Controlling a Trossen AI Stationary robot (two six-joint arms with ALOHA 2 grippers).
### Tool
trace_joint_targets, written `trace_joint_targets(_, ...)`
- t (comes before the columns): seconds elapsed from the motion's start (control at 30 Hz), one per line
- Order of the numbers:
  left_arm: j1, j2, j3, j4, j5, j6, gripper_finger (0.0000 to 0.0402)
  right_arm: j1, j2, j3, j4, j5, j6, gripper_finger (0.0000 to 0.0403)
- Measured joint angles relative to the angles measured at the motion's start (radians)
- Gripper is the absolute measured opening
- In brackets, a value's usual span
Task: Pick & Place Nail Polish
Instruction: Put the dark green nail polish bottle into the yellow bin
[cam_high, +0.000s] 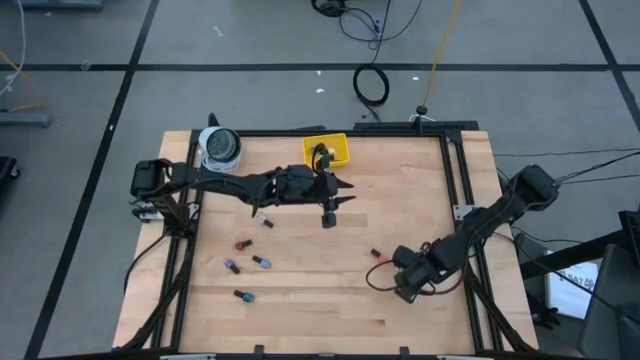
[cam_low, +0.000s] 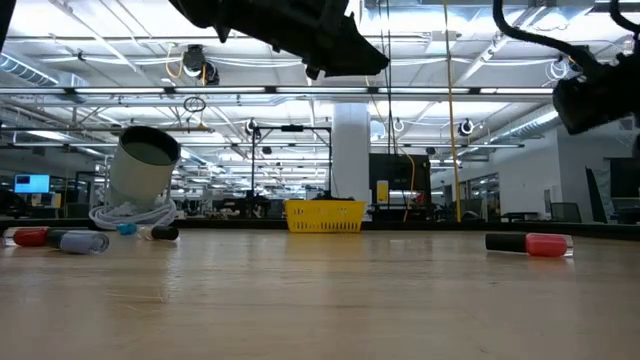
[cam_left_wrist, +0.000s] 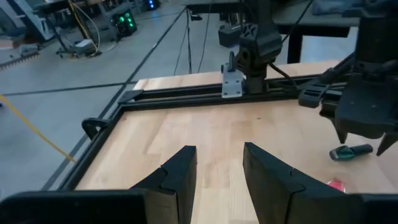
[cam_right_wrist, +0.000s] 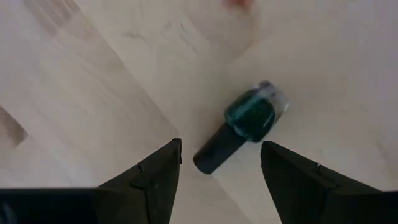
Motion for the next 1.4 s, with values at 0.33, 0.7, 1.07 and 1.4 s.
trace_joint_targets(0.33, 0.000, 0.000, 0.000, -0.019, 0.000, -0.020, 0.0127, 0.013, 0.031, 0.000, 0.005, 0.032, 0.051, 0.0210)
trace_joint_targets(0.7, 0.006, 0.000, 0.000, -0.049, 0.001, -0.028, 0.0127, 0.013, 0.028, -0.068, 0.073, 0.026, 0.090, 0.0207)
trace_joint_targets(1.07, 0.011, 0.000, 0.000, -0.063, 0.001, -0.040, 0.0127, 0.026, 0.029, -0.075, 0.094, 0.031, 0.037, 0.0107)
trace_joint_targets(1.4, 0.016, 0.000, -0.001, -0.065, 0.002, -0.044, 0.0127, 0.039, 0.029, -0.076, 0.099, 0.032, -0.030, 0.0049)
